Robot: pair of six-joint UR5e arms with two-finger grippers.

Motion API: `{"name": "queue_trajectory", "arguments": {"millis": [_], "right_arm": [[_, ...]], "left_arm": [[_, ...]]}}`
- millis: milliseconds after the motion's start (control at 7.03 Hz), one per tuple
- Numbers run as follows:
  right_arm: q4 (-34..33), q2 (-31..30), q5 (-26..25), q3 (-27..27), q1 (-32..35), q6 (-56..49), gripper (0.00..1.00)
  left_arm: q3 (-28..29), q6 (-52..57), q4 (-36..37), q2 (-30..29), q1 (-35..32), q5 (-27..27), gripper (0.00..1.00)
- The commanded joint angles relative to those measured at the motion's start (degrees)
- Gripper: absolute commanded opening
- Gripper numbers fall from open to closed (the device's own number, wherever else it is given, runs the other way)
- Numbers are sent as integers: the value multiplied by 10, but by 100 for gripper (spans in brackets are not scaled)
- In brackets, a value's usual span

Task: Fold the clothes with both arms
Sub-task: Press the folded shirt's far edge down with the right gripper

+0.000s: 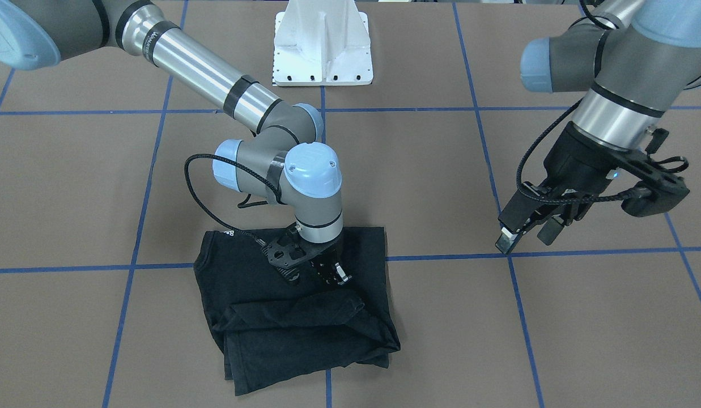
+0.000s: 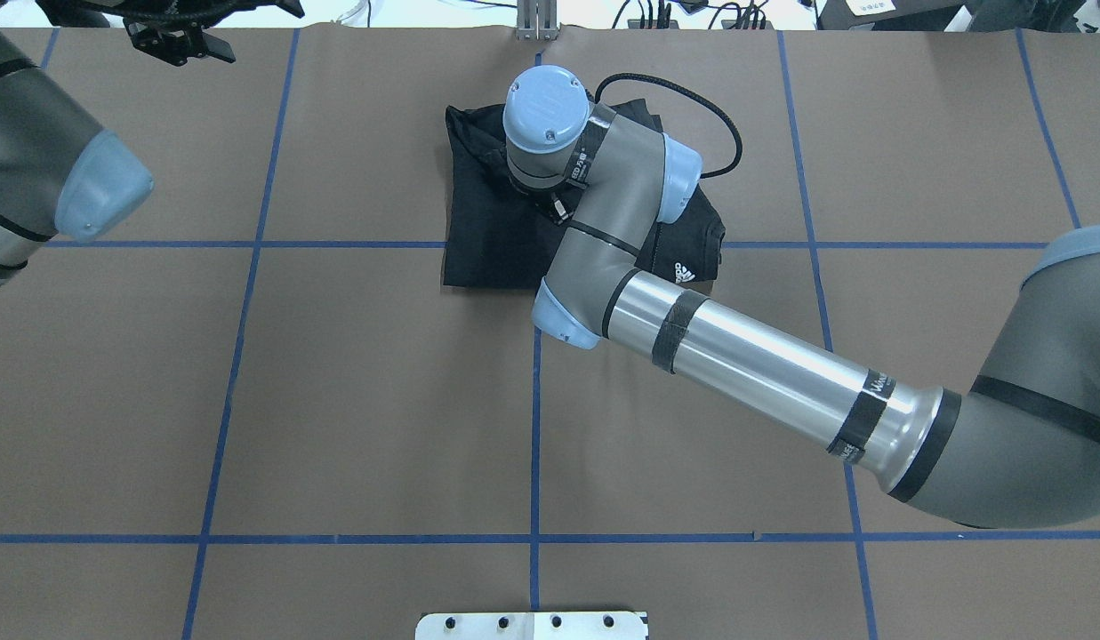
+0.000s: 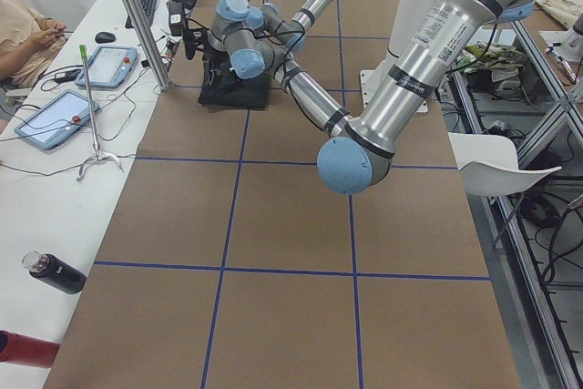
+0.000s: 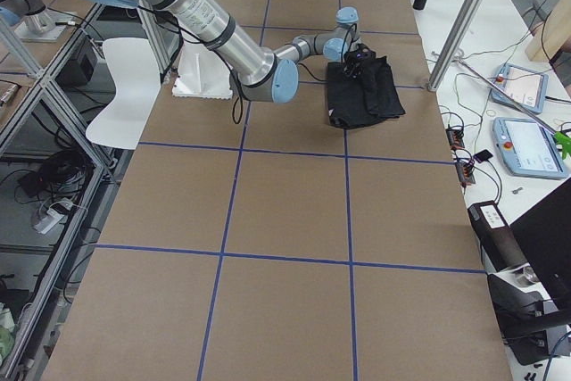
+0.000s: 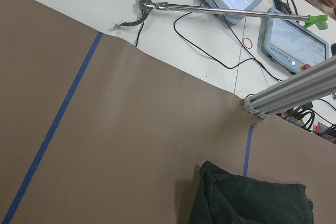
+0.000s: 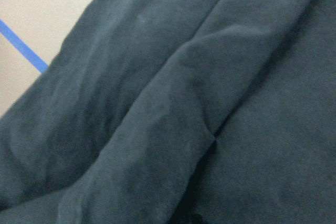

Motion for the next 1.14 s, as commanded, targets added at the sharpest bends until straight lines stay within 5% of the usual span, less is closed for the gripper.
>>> {"name": "queue_trajectory", "arguments": {"millis": [0,569,996], "right_arm": [[106,17,-69,-95,17,57,0],[161,46,-143,-184,91,113,0],[135,34,-38,-131,109,72,0]], "left_arm": [[-1,-1,-3,3,0,0,100],[-6,1,-5,11,-1,1,100],[-8,3,-5,11,-1,1,100]]}}
